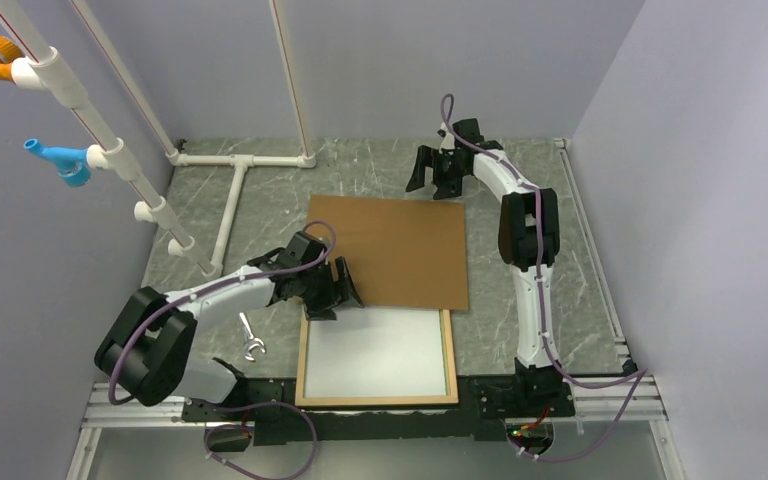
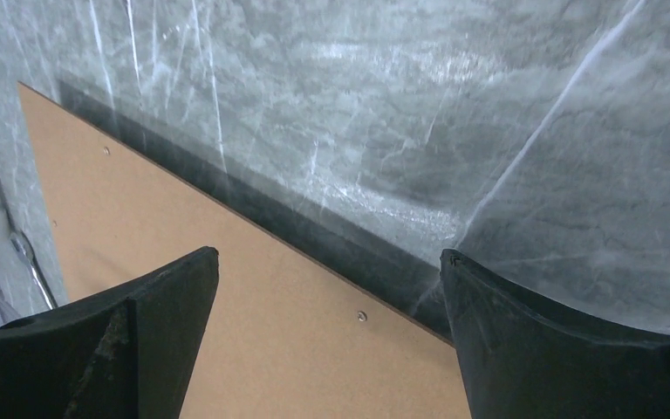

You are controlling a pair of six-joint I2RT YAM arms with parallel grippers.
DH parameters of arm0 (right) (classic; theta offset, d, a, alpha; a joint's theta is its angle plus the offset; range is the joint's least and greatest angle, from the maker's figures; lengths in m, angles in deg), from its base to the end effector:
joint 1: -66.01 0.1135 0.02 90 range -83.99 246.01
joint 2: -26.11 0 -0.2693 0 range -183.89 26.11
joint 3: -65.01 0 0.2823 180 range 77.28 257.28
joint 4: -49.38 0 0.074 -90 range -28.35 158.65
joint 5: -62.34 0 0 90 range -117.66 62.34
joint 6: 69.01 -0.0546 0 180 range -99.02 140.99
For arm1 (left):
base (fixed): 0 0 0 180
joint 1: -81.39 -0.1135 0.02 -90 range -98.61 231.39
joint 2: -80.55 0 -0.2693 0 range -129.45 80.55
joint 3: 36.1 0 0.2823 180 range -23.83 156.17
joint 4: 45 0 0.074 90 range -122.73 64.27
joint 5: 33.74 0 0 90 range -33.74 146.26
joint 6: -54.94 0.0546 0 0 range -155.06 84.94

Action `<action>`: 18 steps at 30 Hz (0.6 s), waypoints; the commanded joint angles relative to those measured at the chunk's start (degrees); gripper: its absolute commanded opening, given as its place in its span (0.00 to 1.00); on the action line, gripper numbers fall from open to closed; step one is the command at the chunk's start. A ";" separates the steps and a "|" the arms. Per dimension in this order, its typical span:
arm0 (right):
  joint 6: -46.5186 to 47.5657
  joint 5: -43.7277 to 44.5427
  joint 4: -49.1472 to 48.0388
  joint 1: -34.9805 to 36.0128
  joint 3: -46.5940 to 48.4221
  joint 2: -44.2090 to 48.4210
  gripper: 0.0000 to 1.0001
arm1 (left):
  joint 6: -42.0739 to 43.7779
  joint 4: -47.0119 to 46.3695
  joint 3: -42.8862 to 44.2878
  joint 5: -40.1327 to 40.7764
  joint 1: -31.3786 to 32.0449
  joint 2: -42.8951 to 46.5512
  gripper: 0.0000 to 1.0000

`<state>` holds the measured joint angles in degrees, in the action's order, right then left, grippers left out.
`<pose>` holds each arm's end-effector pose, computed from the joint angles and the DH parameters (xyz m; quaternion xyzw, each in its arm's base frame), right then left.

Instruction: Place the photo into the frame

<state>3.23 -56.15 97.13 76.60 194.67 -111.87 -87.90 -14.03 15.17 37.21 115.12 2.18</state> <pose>0.5530 0.1299 0.1517 -0.0137 0.9297 0.2975 0.2166 0.2258 -0.1722 0.1421 -0.1125 0.9426 -0.3018 0.0884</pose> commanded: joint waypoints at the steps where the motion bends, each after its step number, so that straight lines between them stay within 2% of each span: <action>1: 3.21 -2.13 3.07 -0.36 -1.44 1.44 1.00 | -0.25 -3.22 0.93 1.37 0.21 -2.50 0.82; 8: 4.10 -2.44 2.63 -2.05 -14.03 9.82 0.99 | 0.99 -3.31 2.67 3.00 0.22 -5.36 0.82; 18: 2.94 -5.61 4.71 -3.12 -24.94 21.16 0.98 | 1.91 -4.96 6.45 3.28 0.36 -7.64 0.82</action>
<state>6.05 -58.34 99.87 73.33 172.53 -97.61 -86.99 -16.17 19.17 39.29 115.19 -4.64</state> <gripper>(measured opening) 0.990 0.819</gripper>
